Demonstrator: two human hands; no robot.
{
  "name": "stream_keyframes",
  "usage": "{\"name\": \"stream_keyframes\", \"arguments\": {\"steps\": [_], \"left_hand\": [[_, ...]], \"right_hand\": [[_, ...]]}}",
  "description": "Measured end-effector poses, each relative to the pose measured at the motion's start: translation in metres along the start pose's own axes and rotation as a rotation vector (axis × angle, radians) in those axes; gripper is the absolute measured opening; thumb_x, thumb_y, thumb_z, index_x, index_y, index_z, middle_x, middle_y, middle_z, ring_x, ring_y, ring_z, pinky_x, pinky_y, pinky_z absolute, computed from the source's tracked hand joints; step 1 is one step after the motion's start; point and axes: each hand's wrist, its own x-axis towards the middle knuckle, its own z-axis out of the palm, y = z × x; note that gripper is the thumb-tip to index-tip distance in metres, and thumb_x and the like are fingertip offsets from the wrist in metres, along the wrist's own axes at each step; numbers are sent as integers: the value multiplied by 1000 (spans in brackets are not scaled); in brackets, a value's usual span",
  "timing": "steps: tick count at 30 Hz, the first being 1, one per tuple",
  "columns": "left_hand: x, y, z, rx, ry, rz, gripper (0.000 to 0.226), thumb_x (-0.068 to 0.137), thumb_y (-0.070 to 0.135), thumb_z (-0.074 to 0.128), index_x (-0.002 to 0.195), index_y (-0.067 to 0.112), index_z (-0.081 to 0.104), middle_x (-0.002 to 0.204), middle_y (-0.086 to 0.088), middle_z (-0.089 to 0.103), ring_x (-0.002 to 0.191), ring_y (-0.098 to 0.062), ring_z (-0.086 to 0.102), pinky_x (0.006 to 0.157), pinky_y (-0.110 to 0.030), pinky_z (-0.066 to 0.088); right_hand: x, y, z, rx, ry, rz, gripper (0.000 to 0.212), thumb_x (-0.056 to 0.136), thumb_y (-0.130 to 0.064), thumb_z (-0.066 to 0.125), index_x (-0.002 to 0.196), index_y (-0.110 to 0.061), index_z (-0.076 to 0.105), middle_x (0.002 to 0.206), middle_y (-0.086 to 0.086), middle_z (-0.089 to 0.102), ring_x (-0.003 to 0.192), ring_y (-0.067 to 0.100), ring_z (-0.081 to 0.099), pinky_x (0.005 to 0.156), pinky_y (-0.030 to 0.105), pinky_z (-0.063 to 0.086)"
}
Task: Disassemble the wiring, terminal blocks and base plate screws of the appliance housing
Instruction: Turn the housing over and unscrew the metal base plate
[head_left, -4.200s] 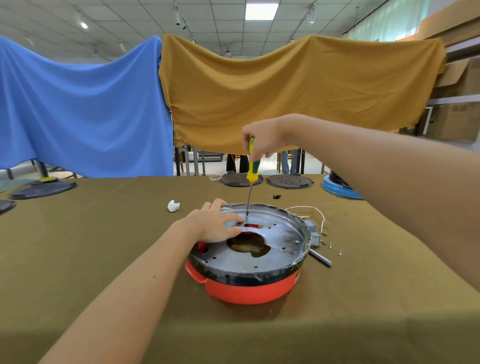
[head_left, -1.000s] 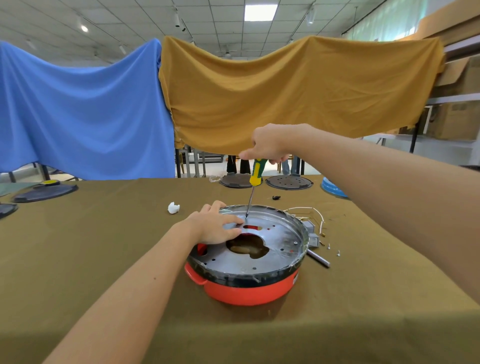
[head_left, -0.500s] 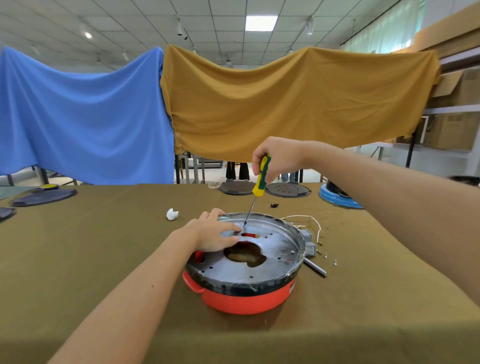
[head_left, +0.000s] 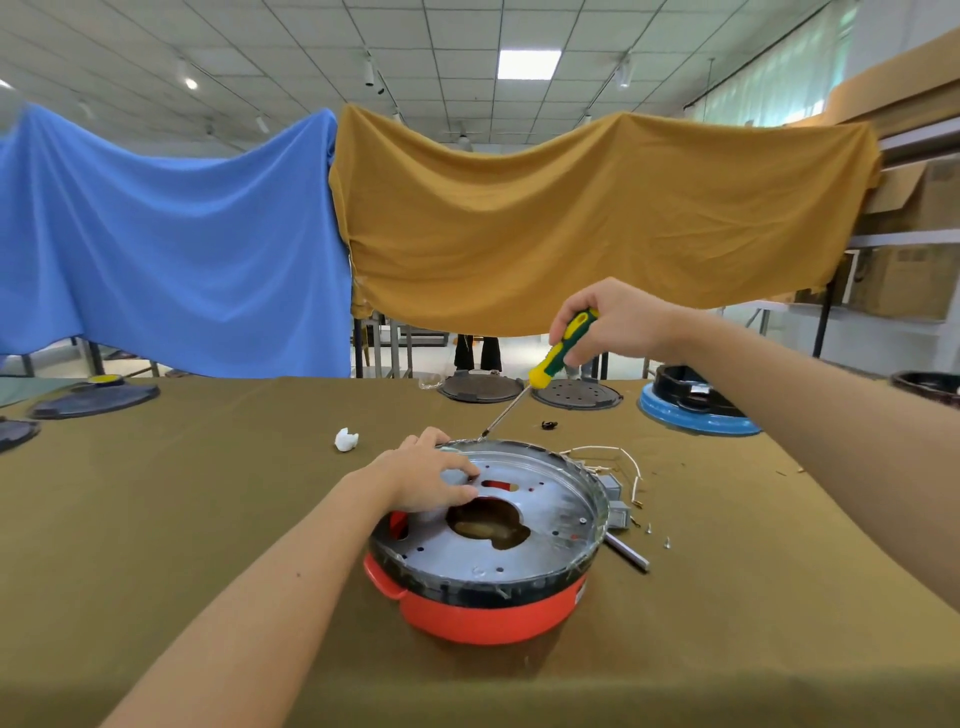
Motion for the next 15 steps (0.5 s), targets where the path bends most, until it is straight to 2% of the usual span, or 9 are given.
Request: {"name": "stream_keyframes", "arguments": {"steps": [1,3,6,8,9,12,15], "left_hand": [[-1,-1,-2,-79,31,13,36,90,59,57,123,45,58,150,1,27,138,-23,31,112,-46,32],[-3,-5,-6,-195,143,32,31,87,48,67,114,35,60,140,5,42,130,-17,43,107,-35,37],[-9,-6,-12,-258,387,14,39,86,36,72,120,27,55,129,7,52,121,-12,49,102,-26,39],[-13,-5,-16,-287,452,16,45,86,36,73,125,26,53,123,12,55,114,-7,53,96,-23,42],[-15,-3,-16,-313,458,23,43,86,36,72,124,27,54,117,15,58,106,-3,56,88,-18,43],[-16,4,-11,-348,493,41,23,89,32,70,111,28,62,97,18,65,88,6,59,68,-8,37],[-15,10,-4,-437,564,60,4,90,28,69,92,26,72,82,15,70,78,0,63,67,-12,42]], "right_hand": [[-4,6,0,60,21,19,20,80,6,75,90,-10,73,97,19,70,77,14,66,74,31,59],[-14,23,7,243,84,81,19,81,8,73,95,-5,71,101,19,70,78,15,70,78,31,61],[-31,53,29,593,186,166,19,81,9,73,97,0,70,100,19,67,77,18,73,71,26,61],[-40,71,49,764,243,217,18,82,5,74,98,-1,70,103,17,66,80,22,72,70,26,60],[-44,78,60,833,268,236,17,82,2,75,98,-2,72,104,17,67,81,23,72,71,27,60],[-56,96,92,1063,334,283,14,78,-2,78,92,-4,75,95,16,70,72,24,70,67,27,59],[-66,106,119,1233,385,300,20,67,-9,80,85,-5,74,83,13,71,64,21,67,61,26,58]]}}
